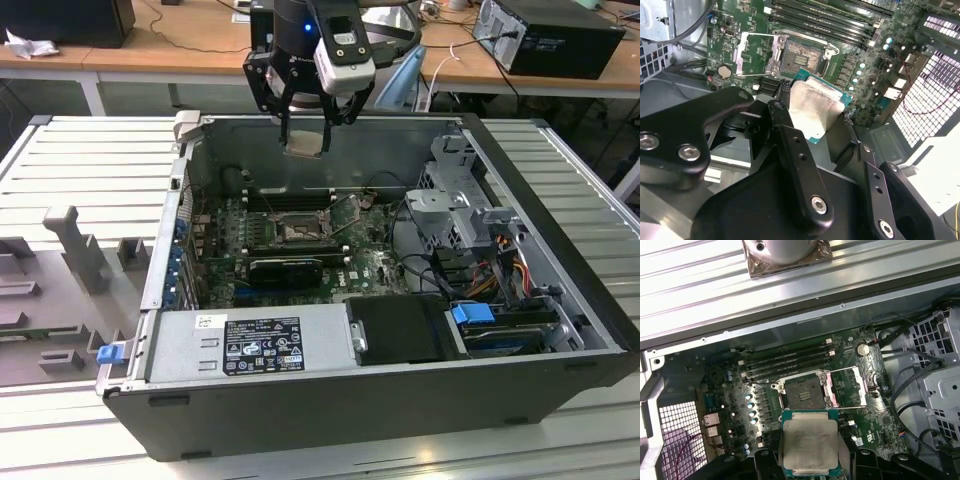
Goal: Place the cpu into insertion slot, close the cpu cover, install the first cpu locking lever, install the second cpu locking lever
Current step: 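Place the cpu into insertion slot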
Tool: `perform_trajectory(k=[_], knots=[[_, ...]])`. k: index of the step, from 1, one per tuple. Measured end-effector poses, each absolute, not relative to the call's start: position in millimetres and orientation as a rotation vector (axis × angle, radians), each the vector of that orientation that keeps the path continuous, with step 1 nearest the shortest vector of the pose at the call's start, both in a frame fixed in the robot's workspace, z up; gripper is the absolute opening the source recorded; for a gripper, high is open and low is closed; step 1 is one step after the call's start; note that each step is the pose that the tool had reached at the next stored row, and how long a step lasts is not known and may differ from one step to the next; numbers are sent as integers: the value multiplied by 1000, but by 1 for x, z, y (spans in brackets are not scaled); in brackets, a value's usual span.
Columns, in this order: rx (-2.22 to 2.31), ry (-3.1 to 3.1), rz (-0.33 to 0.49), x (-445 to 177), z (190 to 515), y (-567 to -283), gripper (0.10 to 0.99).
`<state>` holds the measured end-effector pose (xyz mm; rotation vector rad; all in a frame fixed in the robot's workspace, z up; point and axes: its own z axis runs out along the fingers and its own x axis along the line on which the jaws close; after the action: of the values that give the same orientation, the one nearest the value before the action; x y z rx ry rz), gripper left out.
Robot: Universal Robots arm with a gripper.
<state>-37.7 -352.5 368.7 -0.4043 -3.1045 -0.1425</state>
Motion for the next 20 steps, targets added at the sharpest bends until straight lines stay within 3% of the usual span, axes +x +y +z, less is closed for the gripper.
perform_trajectory(k=[20], knots=[[-689,-3063,-143,-38,368,-353,529]])
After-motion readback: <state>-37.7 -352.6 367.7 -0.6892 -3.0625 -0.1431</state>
